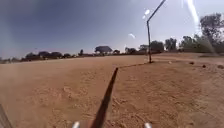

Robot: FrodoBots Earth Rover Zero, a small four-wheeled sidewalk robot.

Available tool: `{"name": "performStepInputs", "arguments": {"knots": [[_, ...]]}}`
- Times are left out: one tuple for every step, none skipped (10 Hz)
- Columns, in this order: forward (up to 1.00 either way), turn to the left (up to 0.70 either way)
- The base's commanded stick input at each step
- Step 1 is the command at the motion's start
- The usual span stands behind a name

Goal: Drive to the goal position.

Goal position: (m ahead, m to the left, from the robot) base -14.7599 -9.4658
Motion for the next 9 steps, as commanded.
{"name": "performStepInputs", "arguments": {"knots": [[0.0,0.0],[0.0,0.0],[0.0,0.0],[0.0,0.0],[0.0,0.45],[0.0,0.45],[0.0,0.45],[0.0,0.45],[0.0,0.45]]}}
